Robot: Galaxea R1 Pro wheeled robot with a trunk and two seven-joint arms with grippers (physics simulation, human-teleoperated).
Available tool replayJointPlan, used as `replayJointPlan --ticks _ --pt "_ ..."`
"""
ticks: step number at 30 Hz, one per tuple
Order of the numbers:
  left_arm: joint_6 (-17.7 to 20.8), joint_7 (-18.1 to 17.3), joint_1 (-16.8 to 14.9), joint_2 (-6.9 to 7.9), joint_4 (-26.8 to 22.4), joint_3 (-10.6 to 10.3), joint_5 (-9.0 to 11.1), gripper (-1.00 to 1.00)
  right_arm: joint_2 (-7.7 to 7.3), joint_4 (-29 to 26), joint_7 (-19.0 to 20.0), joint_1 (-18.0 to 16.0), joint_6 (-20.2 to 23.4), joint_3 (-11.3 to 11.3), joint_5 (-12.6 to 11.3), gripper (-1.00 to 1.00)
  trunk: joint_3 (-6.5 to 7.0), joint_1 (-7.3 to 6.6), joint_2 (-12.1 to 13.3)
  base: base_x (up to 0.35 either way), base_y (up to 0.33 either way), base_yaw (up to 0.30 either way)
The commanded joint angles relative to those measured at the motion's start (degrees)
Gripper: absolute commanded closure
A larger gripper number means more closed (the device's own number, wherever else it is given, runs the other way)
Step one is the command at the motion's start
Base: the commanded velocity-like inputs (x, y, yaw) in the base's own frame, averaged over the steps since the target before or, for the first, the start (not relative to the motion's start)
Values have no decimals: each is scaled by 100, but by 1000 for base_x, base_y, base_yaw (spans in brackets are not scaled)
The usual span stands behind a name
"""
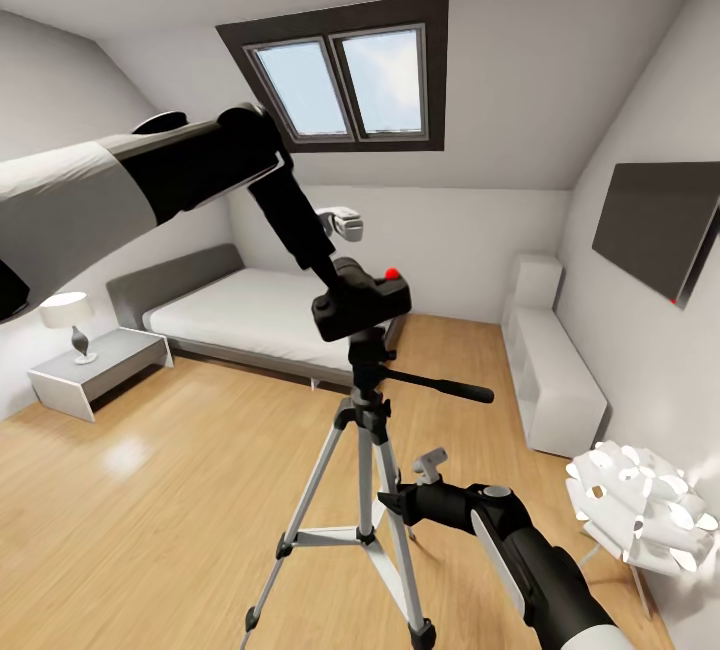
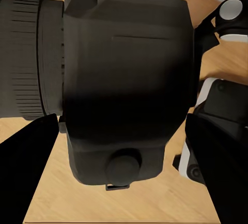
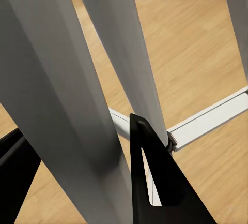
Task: Attach the digital camera to the camera tripod in the bedroom.
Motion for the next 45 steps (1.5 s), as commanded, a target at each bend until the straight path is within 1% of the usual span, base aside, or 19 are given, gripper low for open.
replayJointPlan --ticks 1,4,8,22,25,27,28,29,32,45 --pt "59 -14 -8 3 -5 -58 19 100 -3 -6 3 -2 37 7 -22 100 -3 3 -4 0 0 0" --pt "59 -14 -8 2 -5 -147 22 100 -2 -7 3 -2 35 7 -22 100 -3 3 -4 0 0 0" --pt "58 -14 -8 -3 -5 -206 24 100 -2 -5 3 -2 35 7 -23 100 -3 3 -4 0 0 0" --pt "29 -8 -16 -32 -4 -253 14 100 -17 -25 11 5 34 7 -23 100 -3 3 -4 0 0 0" --pt "-10 -3 -36 -81 -4 -254 6 100 -18 -39 12 10 34 7 -23 100 -3 3 -4 0 0 0" --pt "-111 2 -70 -142 -4 -251 -6 100 -18 -46 12 13 34 7 -23 100 -3 3 -4 0 0 0" --pt "-111 2 -70 -142 -4 -251 -6 100 -18 -46 12 13 34 7 -23 100 -3 3 -4 0 0 0" --pt "-195 7 -97 -186 2 -252 -16 100 -19 -54 12 14 34 7 -23 100 -3 3 -4 0 0 0" --pt "-314 16 -121 -237 21 -253 -27 100 -22 -63 12 15 34 7 -23 100 -3 3 -4 0 0 0" --pt "-624 36 -143 -338 63 -270 -65 100 -36 -71 12 16 34 7 -23 100 -3 3 -4 0 0 0"
